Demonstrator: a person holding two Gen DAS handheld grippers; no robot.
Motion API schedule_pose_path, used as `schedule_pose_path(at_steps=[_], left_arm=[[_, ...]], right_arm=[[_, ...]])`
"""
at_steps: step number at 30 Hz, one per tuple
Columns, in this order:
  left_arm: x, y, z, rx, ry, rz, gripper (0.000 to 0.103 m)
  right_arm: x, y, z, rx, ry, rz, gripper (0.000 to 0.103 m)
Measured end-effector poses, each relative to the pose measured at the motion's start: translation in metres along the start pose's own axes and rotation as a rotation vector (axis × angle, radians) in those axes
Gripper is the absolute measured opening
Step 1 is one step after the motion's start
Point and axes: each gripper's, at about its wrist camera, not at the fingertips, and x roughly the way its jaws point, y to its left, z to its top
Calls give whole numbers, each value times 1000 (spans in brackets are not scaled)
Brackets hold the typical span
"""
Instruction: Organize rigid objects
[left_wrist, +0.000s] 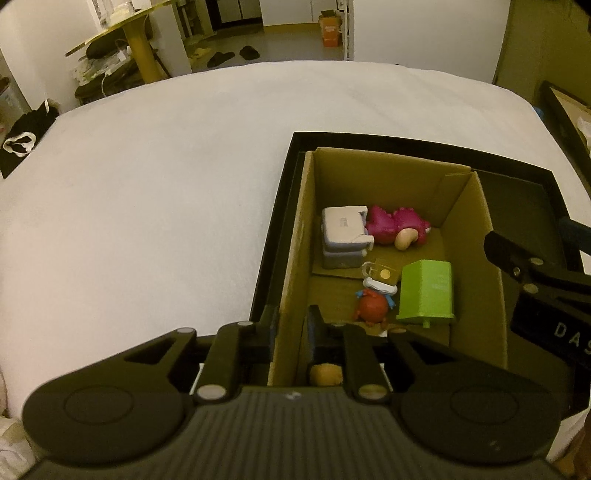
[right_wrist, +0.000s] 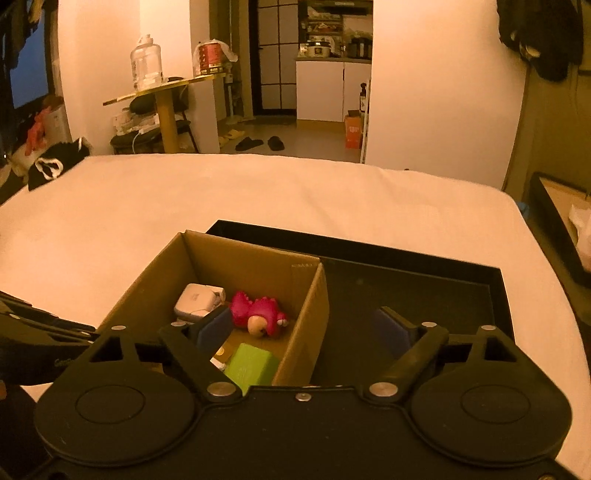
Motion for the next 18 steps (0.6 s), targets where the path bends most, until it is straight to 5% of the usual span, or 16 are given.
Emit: schedule_pose_path(at_steps=[5,10,12,18], left_arm=[[-11,-1,1,9,-15,-15,24],[-22,2,2,-8,-27,-37,44],[-29,3,2,-10,-43,-34,46],[-53,9,5,-22,-88,-46,48]], right_arm=[[-5,-9,-2,58,11,6,85],[-15,-19,-1,106,17,0,89],[-23,-26,-1,127,8,-10,98],[-49,-35,-1,177,-22,-49,101]])
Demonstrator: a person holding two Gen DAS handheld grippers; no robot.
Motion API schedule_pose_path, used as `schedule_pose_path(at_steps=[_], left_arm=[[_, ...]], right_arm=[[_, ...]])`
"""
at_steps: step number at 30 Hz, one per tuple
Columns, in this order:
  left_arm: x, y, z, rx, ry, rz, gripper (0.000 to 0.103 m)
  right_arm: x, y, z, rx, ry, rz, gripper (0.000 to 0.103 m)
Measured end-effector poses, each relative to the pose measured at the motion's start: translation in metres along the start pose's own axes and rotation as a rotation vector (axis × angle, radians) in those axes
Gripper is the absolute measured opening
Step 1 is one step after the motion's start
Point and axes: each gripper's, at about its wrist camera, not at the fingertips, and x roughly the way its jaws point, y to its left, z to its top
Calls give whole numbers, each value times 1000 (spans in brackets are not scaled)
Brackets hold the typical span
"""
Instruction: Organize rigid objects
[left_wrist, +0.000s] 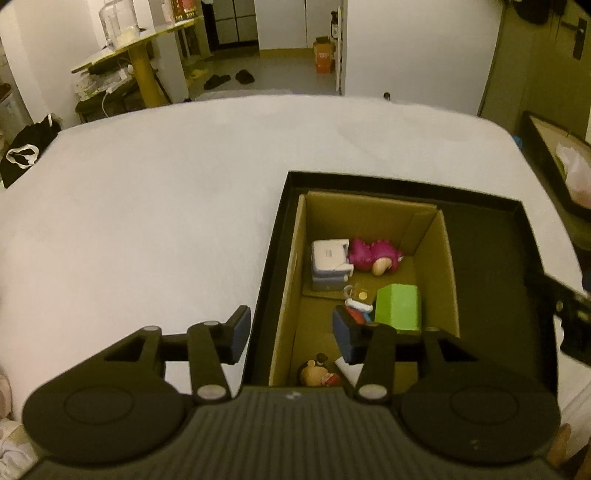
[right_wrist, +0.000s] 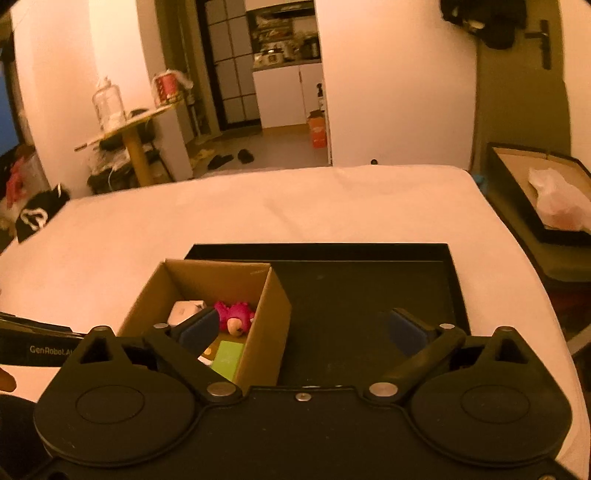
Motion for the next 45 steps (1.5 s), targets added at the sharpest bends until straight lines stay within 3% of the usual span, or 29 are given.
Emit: schedule_pose_path(at_steps=[21,27,29,34,45], left_arm=[[-66,4,-14,1,-108,-99,49],[-77,9,-14,-13,-102,-125,49],[-81,10,-14,-4,-102,-135,53],[-91,9,-20,26,-114,-144,73],[-102,8,-35,65,-82,-172,88]], right_arm=[[-67,-1,-5,91,-46,-20,103],[-80,0,-2,107,-45,-21,103],[-84,-1,-1,118,-34,-13,103],[-94,2,2,105,-23,-23,103],[-112,5,-7,109,24,-20,103]])
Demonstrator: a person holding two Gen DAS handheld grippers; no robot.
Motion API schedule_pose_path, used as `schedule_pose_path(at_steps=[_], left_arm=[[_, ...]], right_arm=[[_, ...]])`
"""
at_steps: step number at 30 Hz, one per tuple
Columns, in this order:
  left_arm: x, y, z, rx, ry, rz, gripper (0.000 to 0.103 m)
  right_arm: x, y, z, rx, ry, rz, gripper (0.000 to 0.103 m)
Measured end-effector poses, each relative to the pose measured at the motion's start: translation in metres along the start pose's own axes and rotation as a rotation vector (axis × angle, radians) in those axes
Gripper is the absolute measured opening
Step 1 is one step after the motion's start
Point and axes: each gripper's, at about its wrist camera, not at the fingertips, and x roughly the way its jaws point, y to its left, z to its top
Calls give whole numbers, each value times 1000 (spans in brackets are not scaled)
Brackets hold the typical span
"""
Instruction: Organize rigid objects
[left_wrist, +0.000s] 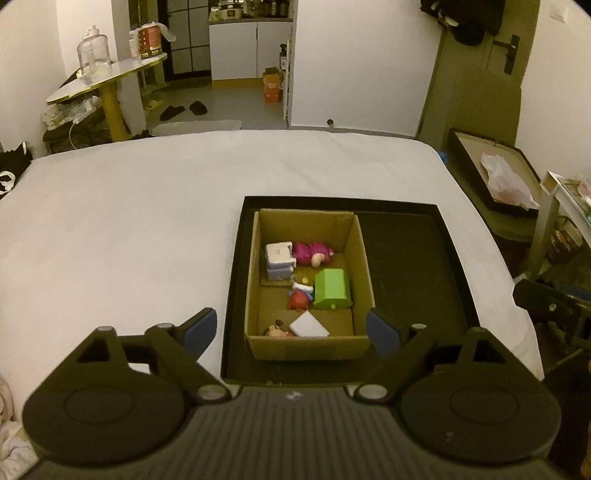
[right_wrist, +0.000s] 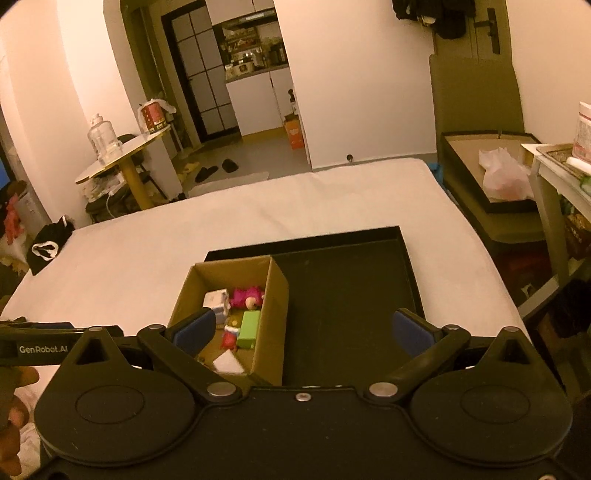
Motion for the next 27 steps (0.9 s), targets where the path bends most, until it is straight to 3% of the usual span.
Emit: schedule_pose_path(at_steps=[7,27], left_arm=[[-10,-1,-7,1,12,-8,95],[-38,6,-20,6,-12,-12,97]], right_arm=[[-10,1,-4,7,23,-5,103],[-33,1,-21,9,85,-1,103]])
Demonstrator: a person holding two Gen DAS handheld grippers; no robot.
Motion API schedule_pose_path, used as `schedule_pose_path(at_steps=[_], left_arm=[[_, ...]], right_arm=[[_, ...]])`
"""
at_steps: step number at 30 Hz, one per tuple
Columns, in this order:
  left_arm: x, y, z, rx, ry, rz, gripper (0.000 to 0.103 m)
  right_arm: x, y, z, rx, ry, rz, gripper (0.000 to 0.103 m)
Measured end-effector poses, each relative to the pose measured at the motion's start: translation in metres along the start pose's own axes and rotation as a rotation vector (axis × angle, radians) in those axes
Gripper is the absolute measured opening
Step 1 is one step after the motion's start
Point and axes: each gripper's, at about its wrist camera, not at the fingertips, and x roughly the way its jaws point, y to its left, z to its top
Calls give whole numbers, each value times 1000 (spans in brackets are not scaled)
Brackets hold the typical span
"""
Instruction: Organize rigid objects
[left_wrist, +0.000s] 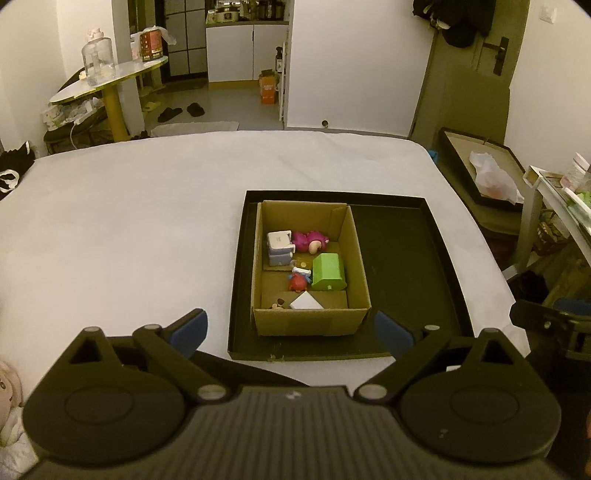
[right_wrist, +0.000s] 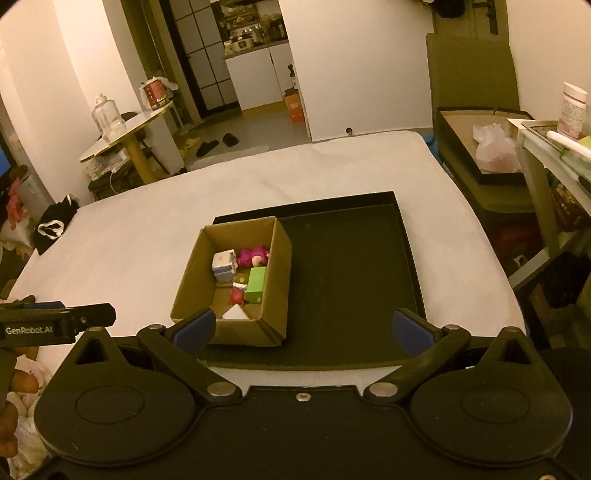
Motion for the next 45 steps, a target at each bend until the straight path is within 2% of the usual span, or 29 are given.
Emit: schedule_pose_path(at_steps=[45], left_arm=[[-3,-1,0,-15,6,-29,97]], right_arm=[[-8,14,2,-41,-12,-30,103]])
